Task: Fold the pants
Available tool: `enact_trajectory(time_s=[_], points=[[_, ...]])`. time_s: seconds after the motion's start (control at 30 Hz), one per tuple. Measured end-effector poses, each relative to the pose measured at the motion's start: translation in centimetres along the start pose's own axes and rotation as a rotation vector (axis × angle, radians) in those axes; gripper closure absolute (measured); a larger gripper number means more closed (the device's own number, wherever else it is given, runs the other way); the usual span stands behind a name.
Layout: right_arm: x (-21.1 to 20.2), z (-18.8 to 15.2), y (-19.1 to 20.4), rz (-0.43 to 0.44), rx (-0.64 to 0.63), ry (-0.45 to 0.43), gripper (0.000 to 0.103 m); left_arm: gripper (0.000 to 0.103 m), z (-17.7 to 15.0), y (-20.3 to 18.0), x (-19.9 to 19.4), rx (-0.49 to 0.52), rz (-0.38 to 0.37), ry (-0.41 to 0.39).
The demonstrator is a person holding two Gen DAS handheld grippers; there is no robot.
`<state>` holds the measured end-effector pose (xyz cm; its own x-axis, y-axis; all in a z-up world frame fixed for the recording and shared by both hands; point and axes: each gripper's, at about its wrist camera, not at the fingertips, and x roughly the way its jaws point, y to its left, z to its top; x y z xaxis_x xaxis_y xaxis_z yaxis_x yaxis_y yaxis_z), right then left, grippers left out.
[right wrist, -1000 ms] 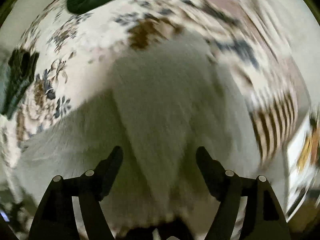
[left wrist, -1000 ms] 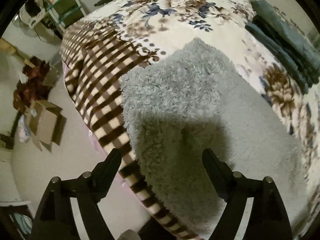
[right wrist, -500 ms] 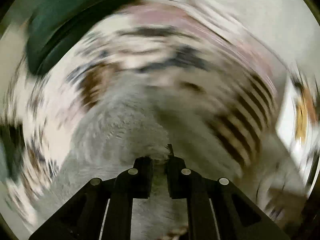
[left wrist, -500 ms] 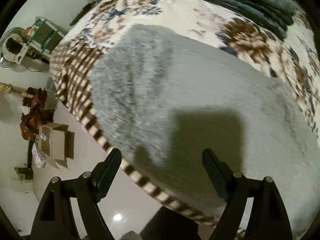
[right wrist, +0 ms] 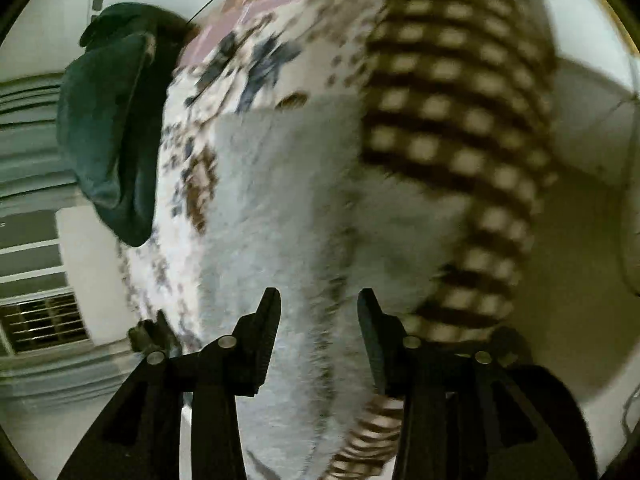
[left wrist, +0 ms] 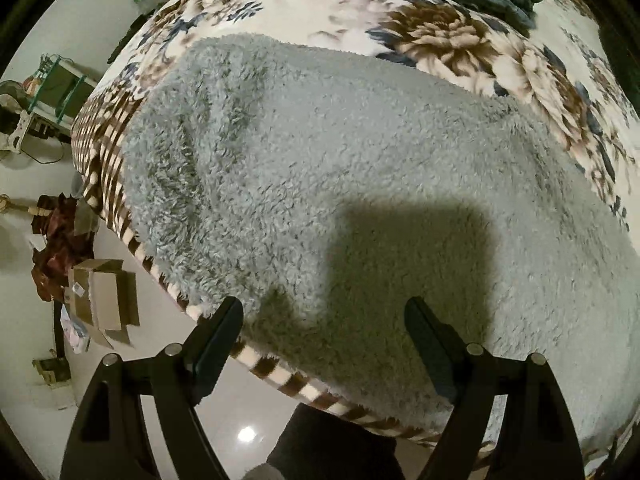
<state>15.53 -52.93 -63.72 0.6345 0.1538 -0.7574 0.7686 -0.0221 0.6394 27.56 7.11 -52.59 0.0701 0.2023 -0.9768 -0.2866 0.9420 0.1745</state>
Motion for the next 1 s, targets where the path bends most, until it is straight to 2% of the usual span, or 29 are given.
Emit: enact_trajectory(time_s=[0.1,0.13,0.17,0.33,0.4,0.5,0.57,0.63,0.7,0.8,0.93,1.0], points=[[3.2,-0.2,0.0,0.014,0.039,0.042,0.062,0.021,-0.1,1.0,0.3,-0.010,-0.012,0.008],[4.0,-0.3,0.0,0.008,0.046,0.041,0.089,0.021,0.0,1.4,0.4,-0.016,-0.015,0.011],[4.6,-0.6,0.8,-0.050,0.021,0.024,0.098,0.021,0.1,1.8,0.4,-0.021,-0.019,0.013],[-1.1,-4.0,4.6,-0.075,-0.074,-0.076,0.099,0.021,1.1,4.7,0.8,-0.073,-0.060,0.022],[-1.7,-4.8,5.2,-0.145,-0.105,-0.082,0.099,0.021,1.6,5.7,1.3,-0.091,-0.078,0.030],[0.3,-5.0,4.3,-0.274,-0.143,-0.034,0.089,0.021,2.4,7.8,2.0,-0.135,-0.099,0.040],[1.6,-5.5,3.9,-0.312,-0.115,0.021,0.063,0.021,2.9,9.3,2.3,-0.168,-0.119,0.046],[1.8,-6.7,4.3,-0.274,-0.110,0.021,0.052,0.021,3.5,11.1,2.4,-0.206,-0.155,0.043],[2.2,-9.1,5.5,-0.265,-0.153,0.019,0.051,0.021,4.0,12.4,2.6,-0.225,-0.161,0.038],[4.1,-13.7,6.8,-0.240,-0.203,0.069,0.051,0.021,5.2,14.5,3.5,-0.263,-0.173,0.033],[8.3,-19.4,7.1,-0.308,-0.246,0.178,0.051,0.022,6.7,17.2,4.9,-0.322,-0.156,-0.013],[9.9,-21.7,7.0,-0.331,-0.241,0.208,0.051,0.064,7.0,17.6,5.3,-0.354,-0.190,-0.035]])
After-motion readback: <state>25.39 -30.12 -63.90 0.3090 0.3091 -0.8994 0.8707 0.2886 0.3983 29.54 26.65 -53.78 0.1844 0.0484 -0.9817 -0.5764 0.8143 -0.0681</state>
